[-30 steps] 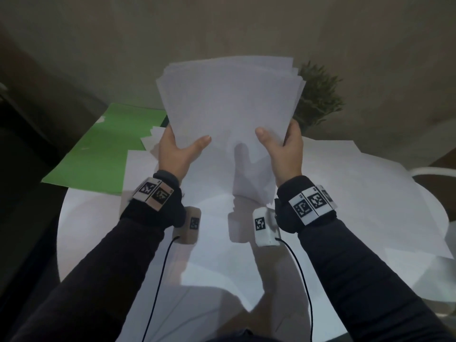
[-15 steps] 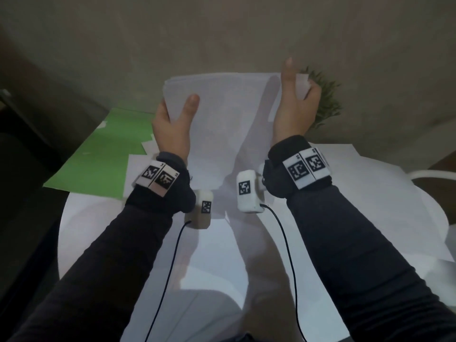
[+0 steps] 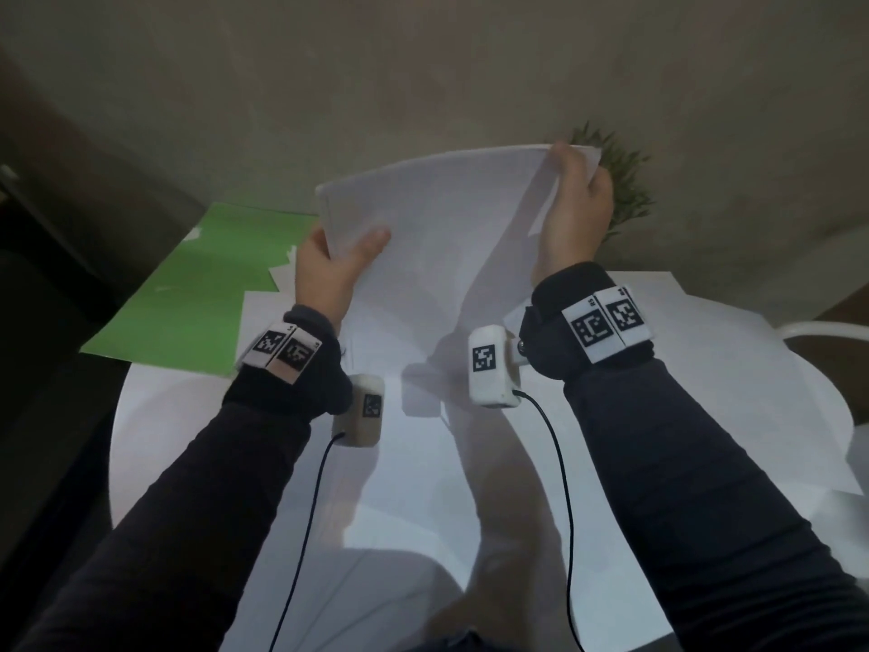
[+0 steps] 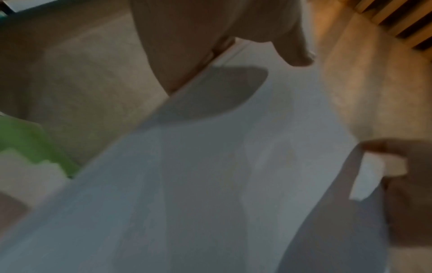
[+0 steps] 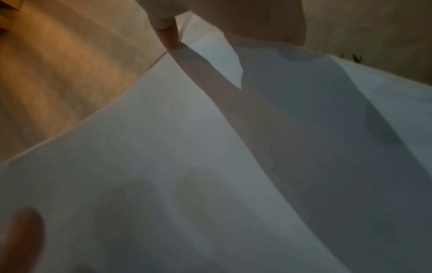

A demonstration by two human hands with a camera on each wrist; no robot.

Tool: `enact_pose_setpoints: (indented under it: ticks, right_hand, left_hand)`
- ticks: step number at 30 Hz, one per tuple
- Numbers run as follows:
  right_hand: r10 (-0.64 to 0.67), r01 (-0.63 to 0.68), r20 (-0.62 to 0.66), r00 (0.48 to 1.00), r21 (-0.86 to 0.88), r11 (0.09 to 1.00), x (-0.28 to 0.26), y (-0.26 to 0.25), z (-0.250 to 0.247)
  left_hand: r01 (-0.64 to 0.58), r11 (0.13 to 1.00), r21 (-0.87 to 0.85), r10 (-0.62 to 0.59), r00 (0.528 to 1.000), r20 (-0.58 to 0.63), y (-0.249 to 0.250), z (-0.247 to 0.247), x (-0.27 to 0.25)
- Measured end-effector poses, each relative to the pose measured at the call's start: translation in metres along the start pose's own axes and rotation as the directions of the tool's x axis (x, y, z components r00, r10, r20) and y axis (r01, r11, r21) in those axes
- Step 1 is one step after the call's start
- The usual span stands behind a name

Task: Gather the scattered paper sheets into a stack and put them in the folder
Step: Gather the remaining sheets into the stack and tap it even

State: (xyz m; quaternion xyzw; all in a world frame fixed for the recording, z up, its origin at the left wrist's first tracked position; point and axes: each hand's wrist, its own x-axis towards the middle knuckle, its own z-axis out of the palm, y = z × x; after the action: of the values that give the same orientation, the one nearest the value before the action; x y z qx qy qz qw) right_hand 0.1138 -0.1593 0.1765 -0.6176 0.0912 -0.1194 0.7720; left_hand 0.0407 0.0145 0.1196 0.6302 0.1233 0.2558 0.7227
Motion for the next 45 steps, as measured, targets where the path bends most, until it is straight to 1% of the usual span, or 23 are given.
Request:
enact_pose_setpoints:
  ticks: [2,4,8,10,13,15,19,21,23,25,27,29,31,32,34,35,36,37,38,40,43,44,45]
  right_hand:
    - [0.006,-0.006,0.042,0.999,-0.006,1.000,0.002,-0.001,-0.002]
    - [0.024,-0.024,0.130,0.991,-0.002,1.000,0.004,0.001,-0.003]
    - [0.068,-0.080,0.293,0.954,0.028,0.996,0.007,0.019,-0.013]
    - [0.093,-0.084,0.329,0.940,-0.043,0.996,0.006,0.035,-0.026]
    - [0.102,-0.005,0.402,0.910,-0.236,0.972,0.001,0.060,-0.040]
    - [0.047,0.071,0.389,0.920,-0.284,0.956,-0.005,0.070,-0.041]
    - [-0.089,0.147,0.282,0.955,-0.191,0.970,-0.020,0.081,-0.036]
    - [-0.076,0.144,0.303,0.950,-0.207,0.968,-0.027,0.090,-0.038]
    - [0.032,0.090,0.346,0.938,-0.331,0.939,-0.031,0.105,-0.044]
    - [0.196,0.007,0.345,0.918,-0.508,0.862,-0.031,0.122,-0.053]
    - [0.286,-0.004,0.360,0.888,-0.616,0.788,-0.029,0.130,-0.062]
    - [0.372,0.011,0.395,0.840,-0.698,0.716,-0.021,0.133,-0.071]
    - [0.491,0.015,0.371,0.789,-0.810,0.587,-0.009,0.134,-0.085]
    - [0.528,-0.002,0.310,0.791,-0.861,0.508,-0.004,0.134,-0.093]
    - [0.483,-0.039,0.118,0.867,-0.953,0.301,0.003,0.138,-0.112]
    - [0.438,-0.057,0.023,0.898,-0.984,0.169,0.004,0.139,-0.123]
    - [0.409,-0.070,-0.041,0.912,-0.996,0.058,0.004,0.144,-0.132]
    - [0.414,-0.069,-0.069,0.908,-0.997,-0.016,0.002,0.149,-0.139]
    - [0.435,-0.057,-0.070,0.898,-0.997,-0.043,-0.001,0.154,-0.142]
    - [0.450,-0.020,-0.032,0.892,-0.999,-0.033,-0.011,0.163,-0.137]
    - [0.437,0.125,0.093,0.894,-0.991,-0.046,-0.032,0.173,-0.114]
    - [0.475,0.190,0.146,0.868,-0.981,-0.047,-0.039,0.179,-0.108]
    - [0.529,0.255,0.185,0.828,-0.965,-0.062,-0.047,0.182,-0.104]
  left_hand:
    - [0.068,0.992,0.110,-0.074,0.996,0.051,-0.016,-0.006,-0.004]
    - [0.118,0.978,0.171,-0.124,0.992,0.026,-0.028,-0.009,-0.006]
    - [0.153,0.977,0.148,-0.150,0.988,-0.032,-0.025,-0.010,-0.003]
    - [0.140,0.986,0.092,-0.133,0.988,-0.081,-0.019,-0.014,0.001]
    - [0.087,0.996,0.029,-0.082,0.988,-0.132,-0.011,-0.016,0.005]
    - [0.061,0.998,0.028,-0.057,0.993,-0.107,-0.005,-0.012,0.008]
    - [0.061,0.998,-0.001,-0.061,0.993,-0.096,0.000,-0.008,0.013]
    - [0.075,0.997,-0.003,-0.075,0.991,-0.113,-0.007,-0.011,0.009]
    - [0.097,0.994,0.048,-0.092,0.991,-0.093,-0.019,-0.013,-0.003]
    - [0.134,0.981,0.141,-0.130,0.991,-0.035,-0.037,-0.016,-0.018]
    - [0.166,0.961,0.221,-0.172,0.985,0.011,-0.053,-0.017,-0.026]
    - [0.181,0.953,0.244,-0.182,0.983,-0.023,-0.064,-0.017,-0.026]
    - [0.195,0.950,0.245,-0.180,0.980,-0.083,-0.066,-0.021,-0.020]
    - [0.212,0.948,0.236,-0.190,0.975,-0.112,-0.067,-0.027,-0.015]
    - [0.272,0.938,0.216,-0.236,0.955,-0.181,-0.074,-0.049,-0.005]
    - [0.307,0.925,0.225,-0.260,0.941,-0.215,-0.081,-0.063,-0.002]
    - [0.342,0.904,0.257,-0.283,0.928,-0.242,-0.088,-0.077,0.001]
    - [0.380,0.874,0.304,-0.308,0.916,-0.258,-0.094,-0.087,0.000]
    - [0.408,0.840,0.357,-0.329,0.907,-0.263,-0.101,-0.096,-0.001]
    - [0.478,0.737,0.479,-0.380,0.878,-0.291,-0.113,-0.104,-0.007]
    - [0.514,0.522,0.680,-0.490,0.834,-0.254,-0.120,-0.100,-0.023]
    - [0.482,0.452,0.751,-0.508,0.831,-0.228,-0.122,-0.098,-0.027]
    - [0.468,0.416,0.779,-0.521,0.825,-0.218,-0.125,-0.098,-0.028]
